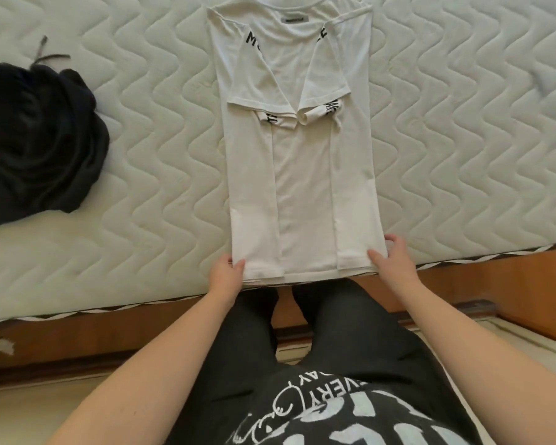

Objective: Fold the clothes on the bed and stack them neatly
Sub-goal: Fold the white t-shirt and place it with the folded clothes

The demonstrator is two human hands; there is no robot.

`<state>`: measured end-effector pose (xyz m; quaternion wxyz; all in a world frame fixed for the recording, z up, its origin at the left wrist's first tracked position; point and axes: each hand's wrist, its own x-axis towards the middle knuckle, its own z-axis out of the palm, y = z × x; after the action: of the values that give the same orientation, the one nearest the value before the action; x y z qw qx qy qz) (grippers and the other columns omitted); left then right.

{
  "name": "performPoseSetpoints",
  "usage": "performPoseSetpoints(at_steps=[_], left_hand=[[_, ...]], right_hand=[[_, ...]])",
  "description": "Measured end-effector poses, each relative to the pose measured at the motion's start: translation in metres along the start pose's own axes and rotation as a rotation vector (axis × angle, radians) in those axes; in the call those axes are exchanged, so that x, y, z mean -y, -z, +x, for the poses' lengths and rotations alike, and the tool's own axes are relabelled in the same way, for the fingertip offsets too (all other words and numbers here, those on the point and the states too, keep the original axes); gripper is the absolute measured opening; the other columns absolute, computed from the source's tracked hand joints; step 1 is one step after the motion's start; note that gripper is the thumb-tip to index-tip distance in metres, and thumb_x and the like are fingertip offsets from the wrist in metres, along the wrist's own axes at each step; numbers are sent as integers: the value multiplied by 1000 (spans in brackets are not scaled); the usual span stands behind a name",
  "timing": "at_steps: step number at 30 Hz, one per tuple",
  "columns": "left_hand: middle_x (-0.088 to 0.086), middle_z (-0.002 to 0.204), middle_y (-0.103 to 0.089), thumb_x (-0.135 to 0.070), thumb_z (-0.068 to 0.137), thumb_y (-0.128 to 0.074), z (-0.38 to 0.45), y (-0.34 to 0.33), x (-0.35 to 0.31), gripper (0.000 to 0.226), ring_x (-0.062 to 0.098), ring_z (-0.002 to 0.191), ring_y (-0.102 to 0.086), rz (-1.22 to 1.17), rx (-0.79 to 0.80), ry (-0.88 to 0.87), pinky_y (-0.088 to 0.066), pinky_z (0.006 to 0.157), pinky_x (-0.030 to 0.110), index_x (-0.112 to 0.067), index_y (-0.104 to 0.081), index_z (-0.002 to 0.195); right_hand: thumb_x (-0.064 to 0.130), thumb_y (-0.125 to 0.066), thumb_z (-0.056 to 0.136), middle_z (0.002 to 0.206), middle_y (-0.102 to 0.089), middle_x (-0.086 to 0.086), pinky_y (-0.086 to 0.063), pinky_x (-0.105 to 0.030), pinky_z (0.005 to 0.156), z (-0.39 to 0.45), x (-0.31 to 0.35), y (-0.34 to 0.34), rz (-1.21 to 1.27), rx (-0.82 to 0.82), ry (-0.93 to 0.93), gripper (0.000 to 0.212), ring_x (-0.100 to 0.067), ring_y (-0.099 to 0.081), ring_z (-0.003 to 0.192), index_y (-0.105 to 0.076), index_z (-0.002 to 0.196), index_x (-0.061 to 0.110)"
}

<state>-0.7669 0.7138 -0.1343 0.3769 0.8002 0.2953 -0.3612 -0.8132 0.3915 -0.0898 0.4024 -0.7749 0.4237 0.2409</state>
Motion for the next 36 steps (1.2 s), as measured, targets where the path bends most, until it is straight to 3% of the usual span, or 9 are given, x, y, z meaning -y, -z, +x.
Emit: performPoseSetpoints(at_steps=[4, 7, 9, 13, 17, 23, 26, 29, 36], left_hand=[[-1, 107, -59, -19, 102, -47, -29, 28, -7, 29, 12, 86, -58, -130, -16, -136, -50, 75, 32, -33, -37, 126], [-11, 94, -58, -20, 104, -39, -44, 46, -8, 28, 4, 76, -52, -29, 63, -277, -48, 67, 24, -42, -56, 109], [-18, 109, -56, -17, 103, -42, -51, 64, -12, 35, 1, 93, -53, 6, 152, -337, -47, 82, 20, -44, -64, 112], [-10, 138, -40, -4, 82, -58, -65, 99, -29, 70, 10, 118, -45, 284, 337, -498, -35, 93, 9, -34, -41, 143], [4, 137, -48, 5, 83, -61, -76, 120, -62, 57, 22, 123, -50, 353, 82, -672, -31, 97, 15, -17, -54, 136], [14, 88, -62, -2, 74, -79, -98, 160, -113, 21, 38, 78, -60, 507, -350, -1005, -49, 64, 42, -11, -78, 92], [16, 99, -65, -1, 65, -85, -111, 177, -134, 19, 38, 84, -62, 589, -406, -1176, -51, 68, 48, -8, -77, 80], [9, 94, -74, 7, 65, -82, -127, 187, -142, 22, 33, 80, -69, 646, -304, -1309, -55, 73, 40, -5, -75, 81], [-7, 99, -75, -31, 94, -64, -155, 212, -131, 21, 15, 89, -67, 780, 66, -1122, -46, 74, 27, -33, -72, 114]], right_hand=[[24, -55, 98, 112, -60, -3, -51, -21, 57, -27, 18, 16, 81, -24, 148, 19, -16, -62, 85, -55, 116, 28], [30, -59, 97, 117, -65, 5, -48, -23, 80, -42, 33, 33, -35, 112, 194, 13, 0, -60, 85, -66, 108, 30], [29, -63, 95, 121, -60, 8, -40, -22, 85, -52, 41, 49, -209, 195, 274, 30, 1, -56, 90, -60, 124, 33], [-1, -55, 90, 146, -45, 5, -37, -23, 103, -72, 58, 66, -505, 349, 371, 71, -17, -46, 129, -37, 147, 37], [-11, -40, 88, 142, -53, 1, -42, -28, 96, -87, 87, 73, -609, 64, 530, 71, -26, -53, 123, -49, 142, 36], [4, -75, 77, 89, -73, -9, -46, -39, 71, -104, 121, 103, -645, -311, 755, 30, -36, -66, 81, -77, 101, 22], [20, -86, 71, 93, -67, -13, -45, -40, 69, -117, 139, 119, -618, -439, 931, 14, -36, -63, 81, -80, 83, 16], [17, -80, 79, 114, -71, -9, -48, -37, 85, -136, 151, 134, -533, -281, 917, 15, -32, -65, 104, -80, 94, 15], [33, -67, 90, 81, -66, 35, -38, -12, 64, -175, 144, 173, -659, 3, 757, 28, 8, -56, 65, -67, 111, 52]])
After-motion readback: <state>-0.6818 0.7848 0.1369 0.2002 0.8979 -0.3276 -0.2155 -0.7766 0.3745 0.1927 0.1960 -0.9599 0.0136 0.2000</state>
